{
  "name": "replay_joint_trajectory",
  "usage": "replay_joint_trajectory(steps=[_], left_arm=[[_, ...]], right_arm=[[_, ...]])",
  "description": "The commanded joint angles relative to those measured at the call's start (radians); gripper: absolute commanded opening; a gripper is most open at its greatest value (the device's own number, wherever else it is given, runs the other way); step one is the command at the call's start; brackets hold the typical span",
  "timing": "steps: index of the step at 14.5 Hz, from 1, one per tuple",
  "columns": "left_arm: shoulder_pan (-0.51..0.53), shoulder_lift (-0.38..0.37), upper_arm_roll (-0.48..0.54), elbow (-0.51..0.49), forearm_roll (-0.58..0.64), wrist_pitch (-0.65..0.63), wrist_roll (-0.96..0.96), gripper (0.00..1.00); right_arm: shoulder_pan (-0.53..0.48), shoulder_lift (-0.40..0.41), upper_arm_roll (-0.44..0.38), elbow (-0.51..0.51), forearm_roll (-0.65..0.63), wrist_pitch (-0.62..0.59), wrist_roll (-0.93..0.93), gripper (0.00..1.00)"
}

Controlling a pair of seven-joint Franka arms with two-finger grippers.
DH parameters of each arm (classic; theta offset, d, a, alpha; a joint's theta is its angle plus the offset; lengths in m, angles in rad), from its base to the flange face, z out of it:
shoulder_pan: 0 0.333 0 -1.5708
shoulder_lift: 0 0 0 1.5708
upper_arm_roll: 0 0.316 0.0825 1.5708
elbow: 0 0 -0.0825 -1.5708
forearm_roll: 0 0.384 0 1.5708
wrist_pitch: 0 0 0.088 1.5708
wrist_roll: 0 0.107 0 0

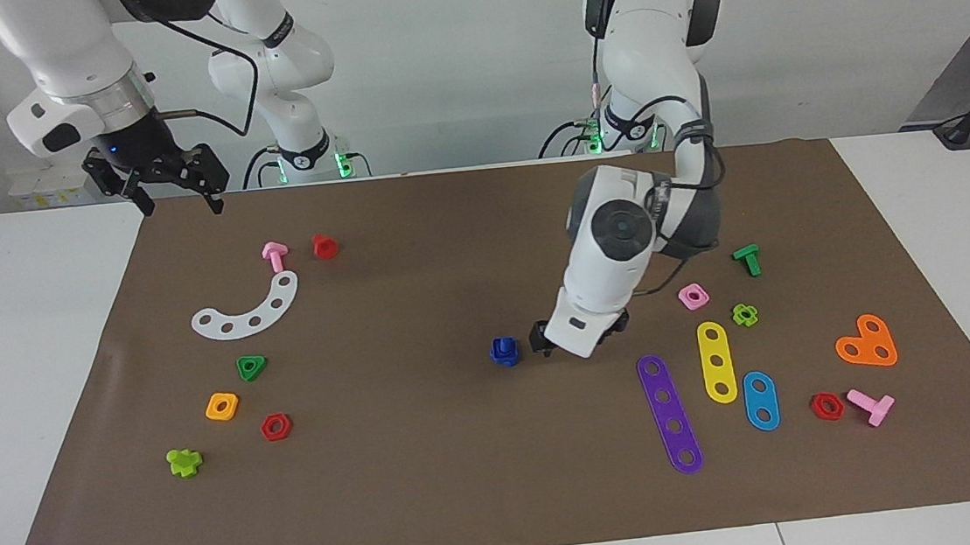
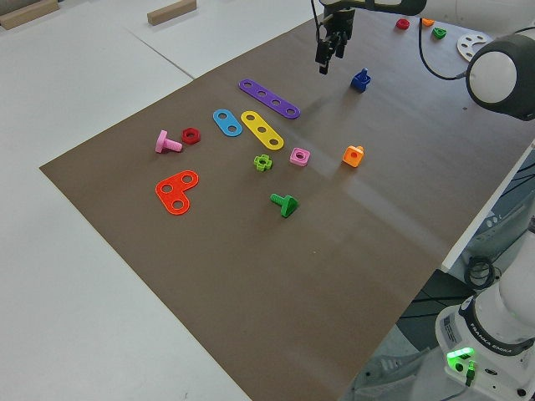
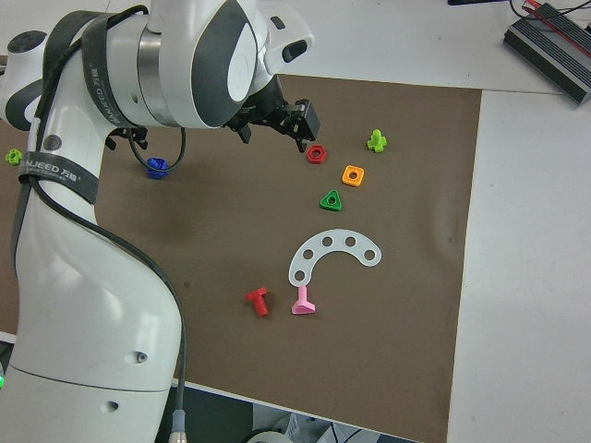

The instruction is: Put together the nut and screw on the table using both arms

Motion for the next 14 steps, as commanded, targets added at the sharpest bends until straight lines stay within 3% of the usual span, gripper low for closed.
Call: replay_joint_trajectory(steps=[1, 6, 9, 14], left_arm=[[0.102, -0.063, -0.009, 0.011, 0.017, -0.067, 0.131, 0.97], [0.258, -0.182, -0.009, -0.05, 0.02, -0.094, 0.421, 0.93], [0.294, -0.297, -0.008, -0.189, 0.114, -0.084, 0.527, 0.93], [0.336, -0.471, -0.008, -0.361, 0.134, -0.092, 0.595, 0.95]], right_arm=[[-0.008, -0.021, 0.005, -0.021, 0.015, 0.001, -0.001, 1.0], [-0.008, -0.021, 0.005, -0.021, 0.015, 0.001, -0.001, 1.0], [-0.008, -0.021, 0.005, -0.021, 0.015, 0.001, -0.001, 1.0], [-0.006, -0.021, 0.005, -0.021, 0.015, 0.001, -0.001, 1.0]])
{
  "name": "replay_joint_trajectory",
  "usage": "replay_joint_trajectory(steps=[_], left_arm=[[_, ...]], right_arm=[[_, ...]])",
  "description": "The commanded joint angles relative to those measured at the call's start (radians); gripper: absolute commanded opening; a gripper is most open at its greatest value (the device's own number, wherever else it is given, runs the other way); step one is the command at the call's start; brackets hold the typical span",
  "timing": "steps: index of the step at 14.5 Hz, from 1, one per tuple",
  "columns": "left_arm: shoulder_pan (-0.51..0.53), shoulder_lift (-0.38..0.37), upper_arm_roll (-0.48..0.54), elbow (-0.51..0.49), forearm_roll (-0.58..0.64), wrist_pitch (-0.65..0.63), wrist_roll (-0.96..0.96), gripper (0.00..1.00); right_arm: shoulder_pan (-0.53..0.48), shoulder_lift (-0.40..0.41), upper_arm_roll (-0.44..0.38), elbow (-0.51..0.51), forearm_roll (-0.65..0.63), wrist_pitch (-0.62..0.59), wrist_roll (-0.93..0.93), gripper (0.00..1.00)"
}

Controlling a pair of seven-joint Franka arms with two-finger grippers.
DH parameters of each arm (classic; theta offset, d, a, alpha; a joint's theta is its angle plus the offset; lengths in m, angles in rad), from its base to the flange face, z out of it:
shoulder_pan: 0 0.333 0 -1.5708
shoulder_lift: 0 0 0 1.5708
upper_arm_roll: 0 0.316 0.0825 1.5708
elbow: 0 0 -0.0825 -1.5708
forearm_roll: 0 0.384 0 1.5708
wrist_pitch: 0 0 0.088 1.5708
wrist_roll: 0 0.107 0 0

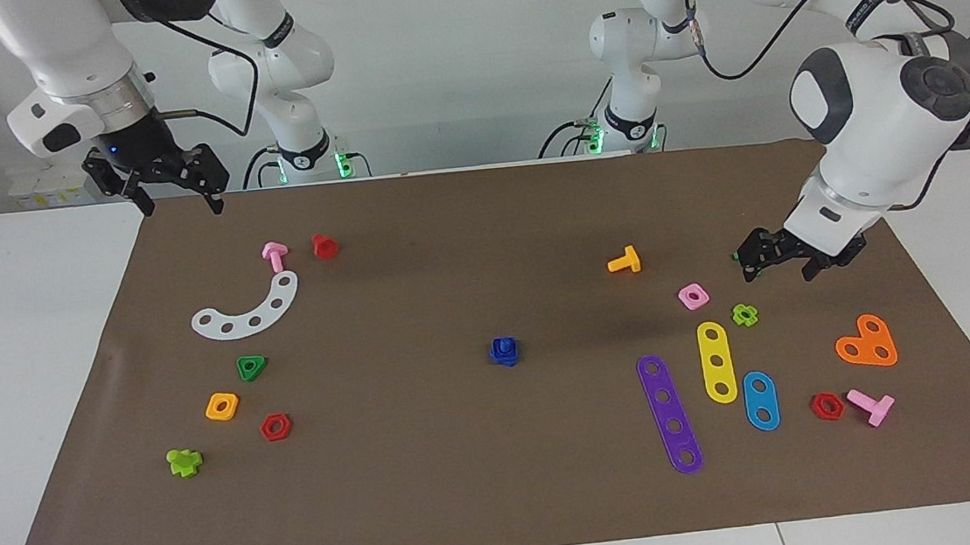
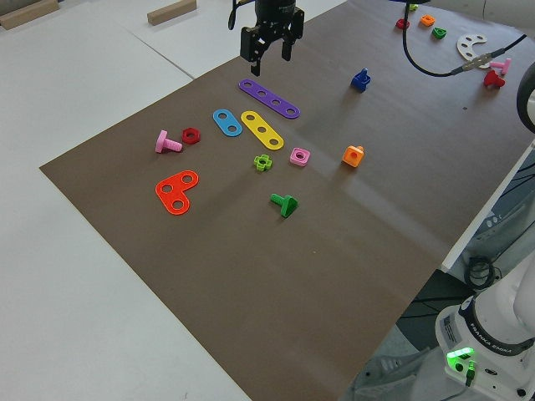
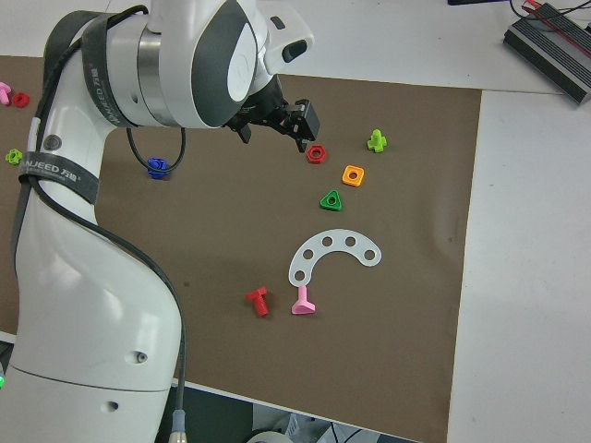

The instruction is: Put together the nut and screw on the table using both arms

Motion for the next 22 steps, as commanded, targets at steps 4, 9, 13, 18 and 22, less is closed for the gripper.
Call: replay_joint_trajectory(steps=[4, 9, 13, 18, 22], left_arm=[[0.003, -0.243, -0.009, -0.194, 0.039, -0.019, 0.006, 1.0], [0.003, -0.29, -0.009, -0.179, 0.05, -0.068, -0.013, 1.0], [-0.014, -0.29, -0.02, -0.164, 0.131, -0.085, -0.052, 1.0], [-0.014, -0.29, -0.029, -0.159, 0.119, -0.073, -0.07, 1.0], [-0.005, -0.292, -0.026, -0.159, 0.048, -0.082, -0.07, 1.0]], right_arm=[[-0.008, -0.021, 0.005, -0.021, 0.015, 0.001, -0.001, 1.0], [-0.008, -0.021, 0.005, -0.021, 0.015, 0.001, -0.001, 1.0], [-0.008, -0.021, 0.005, -0.021, 0.015, 0.001, -0.001, 1.0], [-0.008, -0.021, 0.005, -0.021, 0.015, 0.001, -0.001, 1.0], [-0.008, -0.021, 0.005, -0.021, 0.015, 0.001, -0.001, 1.0]])
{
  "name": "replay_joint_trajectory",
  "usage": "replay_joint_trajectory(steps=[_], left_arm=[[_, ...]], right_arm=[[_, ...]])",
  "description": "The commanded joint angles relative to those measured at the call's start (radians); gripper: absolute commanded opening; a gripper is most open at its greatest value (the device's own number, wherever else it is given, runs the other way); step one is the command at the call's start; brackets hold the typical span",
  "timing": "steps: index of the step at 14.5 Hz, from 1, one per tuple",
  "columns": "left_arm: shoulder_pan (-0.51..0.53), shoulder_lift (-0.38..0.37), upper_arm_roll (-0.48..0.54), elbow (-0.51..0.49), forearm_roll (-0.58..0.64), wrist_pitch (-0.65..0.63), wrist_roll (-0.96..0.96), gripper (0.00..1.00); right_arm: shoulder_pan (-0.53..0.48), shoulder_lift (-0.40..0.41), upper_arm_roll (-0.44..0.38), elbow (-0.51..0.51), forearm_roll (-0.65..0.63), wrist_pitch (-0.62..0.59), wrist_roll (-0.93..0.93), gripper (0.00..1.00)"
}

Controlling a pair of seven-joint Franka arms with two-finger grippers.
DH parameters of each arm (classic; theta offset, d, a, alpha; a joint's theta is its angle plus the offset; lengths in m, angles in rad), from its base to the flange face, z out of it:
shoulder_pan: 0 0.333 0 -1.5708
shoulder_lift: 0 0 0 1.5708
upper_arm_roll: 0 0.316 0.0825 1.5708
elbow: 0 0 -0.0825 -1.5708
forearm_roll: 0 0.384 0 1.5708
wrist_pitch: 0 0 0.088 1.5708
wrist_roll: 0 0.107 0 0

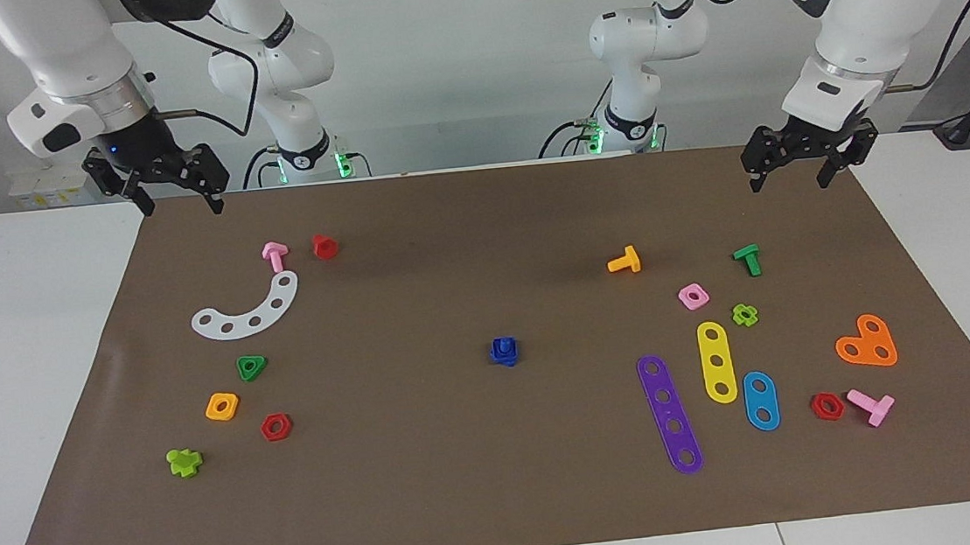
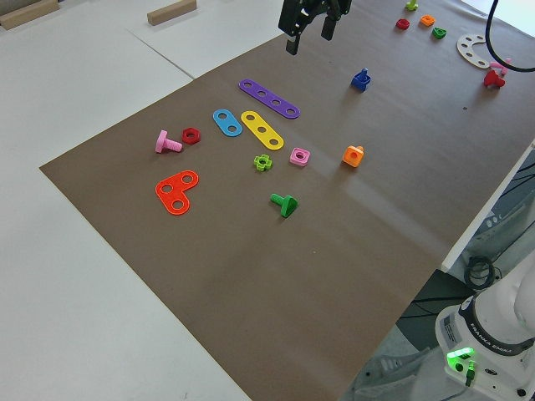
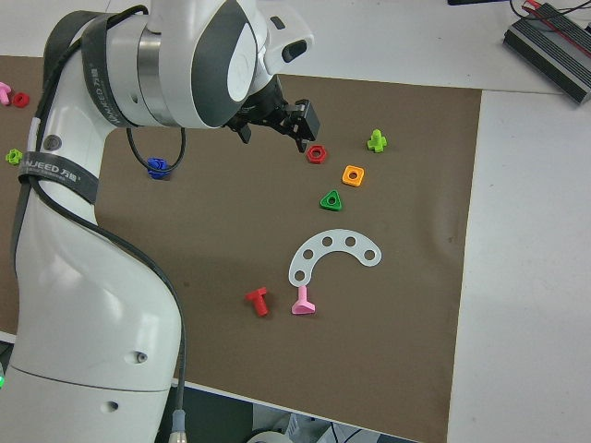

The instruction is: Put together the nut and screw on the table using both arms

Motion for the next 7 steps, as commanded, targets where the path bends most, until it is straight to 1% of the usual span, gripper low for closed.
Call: replay_joint_trajectory(steps=[1, 7], left_arm=[[-0.006, -0.02, 0.008, -0.016, -0.025, -0.009, -0.011, 1.0], [-0.005, -0.026, 0.007, -0.018, -0.019, -0.007, -0.005, 1.0]], right_arm=[[-0.008, -0.021, 0.005, -0.021, 0.015, 0.001, -0.001, 1.0], [-0.008, -0.021, 0.005, -0.021, 0.015, 0.001, -0.001, 1.0]])
